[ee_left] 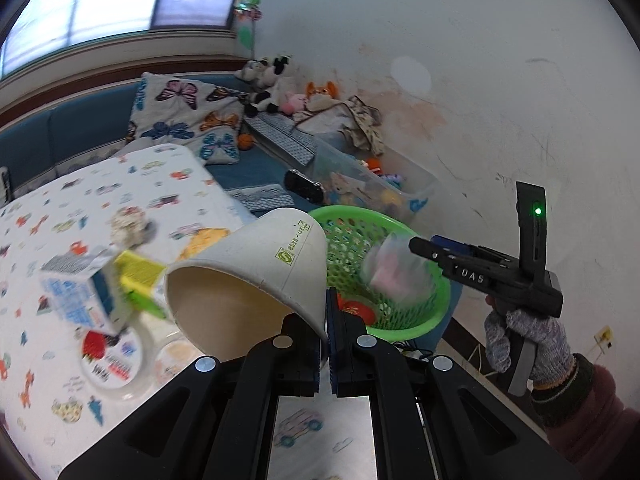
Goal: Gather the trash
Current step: 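Drop the plastic bag in the basket with right tool while left drops the paper cup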
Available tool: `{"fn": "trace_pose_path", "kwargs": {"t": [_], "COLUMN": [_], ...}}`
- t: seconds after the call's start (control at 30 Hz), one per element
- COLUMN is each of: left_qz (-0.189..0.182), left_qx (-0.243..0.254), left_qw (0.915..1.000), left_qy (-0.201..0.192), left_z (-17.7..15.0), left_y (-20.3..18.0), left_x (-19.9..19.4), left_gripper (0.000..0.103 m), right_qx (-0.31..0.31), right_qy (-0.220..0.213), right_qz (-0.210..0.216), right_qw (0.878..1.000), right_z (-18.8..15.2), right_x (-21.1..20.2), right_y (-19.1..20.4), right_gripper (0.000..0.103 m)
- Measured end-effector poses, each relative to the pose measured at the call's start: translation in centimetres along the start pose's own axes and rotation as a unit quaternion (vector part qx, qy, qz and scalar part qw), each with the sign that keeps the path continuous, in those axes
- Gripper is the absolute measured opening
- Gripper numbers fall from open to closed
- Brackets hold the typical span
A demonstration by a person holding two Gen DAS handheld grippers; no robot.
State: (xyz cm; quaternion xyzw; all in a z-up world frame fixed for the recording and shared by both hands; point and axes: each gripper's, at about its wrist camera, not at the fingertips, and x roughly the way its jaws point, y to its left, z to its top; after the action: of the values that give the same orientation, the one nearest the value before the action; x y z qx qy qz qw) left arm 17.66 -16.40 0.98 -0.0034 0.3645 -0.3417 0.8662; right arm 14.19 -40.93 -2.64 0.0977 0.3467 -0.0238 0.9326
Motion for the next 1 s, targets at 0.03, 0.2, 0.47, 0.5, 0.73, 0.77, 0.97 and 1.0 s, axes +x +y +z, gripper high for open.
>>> {"fn": "trace_pose_path", "kwargs": {"t": [0.03, 0.2, 0.47, 0.5, 0.73, 0.77, 0.97, 1.0], "left_qz": [-0.002, -0.015, -0.022, -0.023, -0.024, -0.025, -0.024, -0.024], "left_qx": [0.003, 0.019, 0.040, 0.043, 0.059, 0.059, 0.066, 0.065], "left_qw": [1.0000, 0.9995, 0.9977, 0.9973, 0.9942, 0.9938, 0.9930, 0.9933], "left_qy": [0.002, 0.018, 0.051, 0.055, 0.087, 0.090, 0.095, 0.093], "left_z": [0.2, 1.5, 2.0, 2.1, 2.2, 2.1, 1.5, 1.4], "left_y": [-0.4, -2.3, -4.6, -4.9, -6.6, -6.7, -7.1, -6.9], "left_x": [0.4, 2.9, 7.1, 7.7, 11.1, 11.4, 12.3, 12.2], "left_gripper": [0.003, 0.003, 0.004, 0.004, 0.006, 0.008, 0.035, 0.036], "right_qx": [0.003, 0.017, 0.012, 0.009, 0.020, 0.022, 0.028, 0.029], "right_qy": [0.001, -0.003, -0.017, -0.019, -0.025, -0.024, -0.018, -0.018], "right_qz": [-0.001, -0.006, -0.015, -0.017, -0.017, -0.016, -0.017, -0.017], "right_qw": [1.000, 1.000, 1.000, 1.000, 0.999, 0.999, 0.999, 0.999], "right_z": [-0.2, -0.6, -1.5, -1.7, -2.8, -2.9, -3.5, -3.5], "right_x": [0.0, -0.8, -2.7, -3.0, -4.1, -4.1, -4.1, -4.1], "right_y": [-0.4, -1.8, -2.5, -2.6, -3.5, -3.6, -3.9, -4.0], "right_gripper": [0.059, 0.074, 0.081, 0.082, 0.083, 0.083, 0.083, 0.083]}}
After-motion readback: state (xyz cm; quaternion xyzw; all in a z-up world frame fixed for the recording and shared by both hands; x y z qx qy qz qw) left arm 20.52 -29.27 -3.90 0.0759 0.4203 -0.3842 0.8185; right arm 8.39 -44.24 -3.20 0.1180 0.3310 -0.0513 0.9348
